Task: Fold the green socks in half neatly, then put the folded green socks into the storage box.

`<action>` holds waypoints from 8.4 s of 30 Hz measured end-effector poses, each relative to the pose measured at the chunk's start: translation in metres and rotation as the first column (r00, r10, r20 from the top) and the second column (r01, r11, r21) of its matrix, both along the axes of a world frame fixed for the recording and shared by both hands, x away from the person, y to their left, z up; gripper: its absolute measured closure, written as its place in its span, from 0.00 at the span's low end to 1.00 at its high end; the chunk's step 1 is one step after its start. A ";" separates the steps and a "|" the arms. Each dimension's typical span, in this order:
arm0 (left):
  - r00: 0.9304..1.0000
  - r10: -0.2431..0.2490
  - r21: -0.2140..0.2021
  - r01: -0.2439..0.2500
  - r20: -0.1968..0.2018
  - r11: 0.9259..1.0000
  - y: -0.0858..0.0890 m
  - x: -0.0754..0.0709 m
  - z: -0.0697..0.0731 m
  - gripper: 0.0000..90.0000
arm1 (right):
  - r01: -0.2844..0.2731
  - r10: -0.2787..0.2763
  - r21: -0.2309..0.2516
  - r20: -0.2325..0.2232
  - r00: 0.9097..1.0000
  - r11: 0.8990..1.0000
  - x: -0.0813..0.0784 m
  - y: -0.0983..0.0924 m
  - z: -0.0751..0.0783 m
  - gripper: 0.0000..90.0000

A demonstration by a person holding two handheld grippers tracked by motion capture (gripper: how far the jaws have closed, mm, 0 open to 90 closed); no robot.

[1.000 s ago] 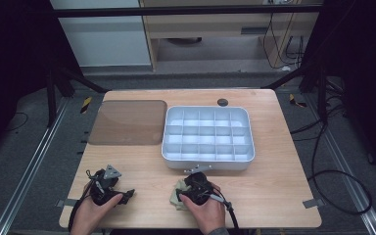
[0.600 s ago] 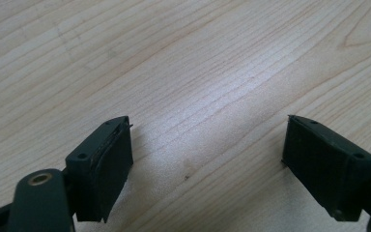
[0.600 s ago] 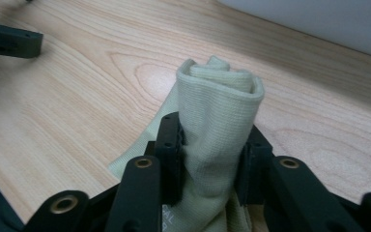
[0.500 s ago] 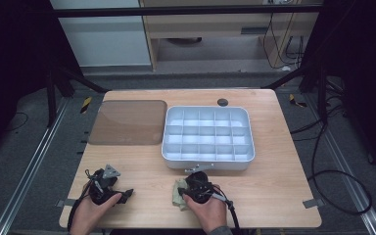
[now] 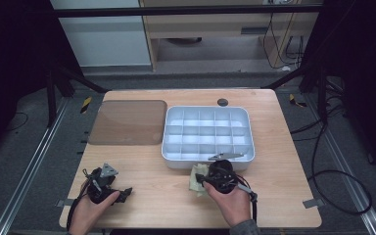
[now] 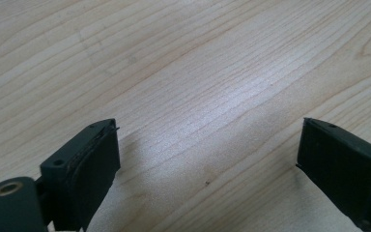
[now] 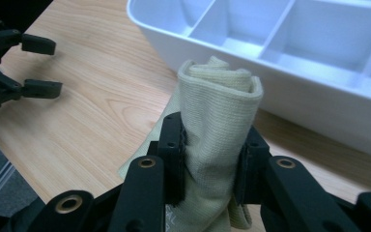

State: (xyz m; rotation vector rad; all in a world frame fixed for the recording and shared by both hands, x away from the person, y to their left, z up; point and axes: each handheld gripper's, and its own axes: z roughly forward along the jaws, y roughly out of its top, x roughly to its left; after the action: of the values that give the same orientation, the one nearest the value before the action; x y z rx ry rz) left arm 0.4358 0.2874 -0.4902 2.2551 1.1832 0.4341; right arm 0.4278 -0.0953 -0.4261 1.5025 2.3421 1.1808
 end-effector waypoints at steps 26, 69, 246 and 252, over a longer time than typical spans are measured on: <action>0.997 0.078 -0.004 -0.078 0.021 0.997 0.016 0.004 -0.001 0.05 | 0.127 -0.122 -0.066 0.079 0.989 0.990 0.028 -0.113 0.064 0.78; 0.992 0.112 -0.059 -0.108 0.066 0.992 0.021 0.007 -0.014 0.00 | 0.182 -0.158 -0.193 0.131 0.979 0.964 0.085 -0.131 0.086 0.78; 0.991 0.104 -0.068 -0.099 0.084 0.993 0.018 0.005 -0.016 0.00 | 0.174 -0.160 -0.253 0.075 0.984 0.952 0.088 -0.139 0.099 1.00; 0.991 0.104 -0.067 -0.098 0.085 0.993 0.018 0.005 -0.016 0.00 | 0.147 -0.135 -0.275 0.063 0.989 0.950 0.094 -0.131 0.097 1.00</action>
State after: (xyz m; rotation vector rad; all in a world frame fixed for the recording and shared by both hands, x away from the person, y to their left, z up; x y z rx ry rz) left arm 0.4406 0.3055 -0.5063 2.1078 1.2518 0.5232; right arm 0.5216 -0.2267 -0.3293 1.4981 2.2172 0.8021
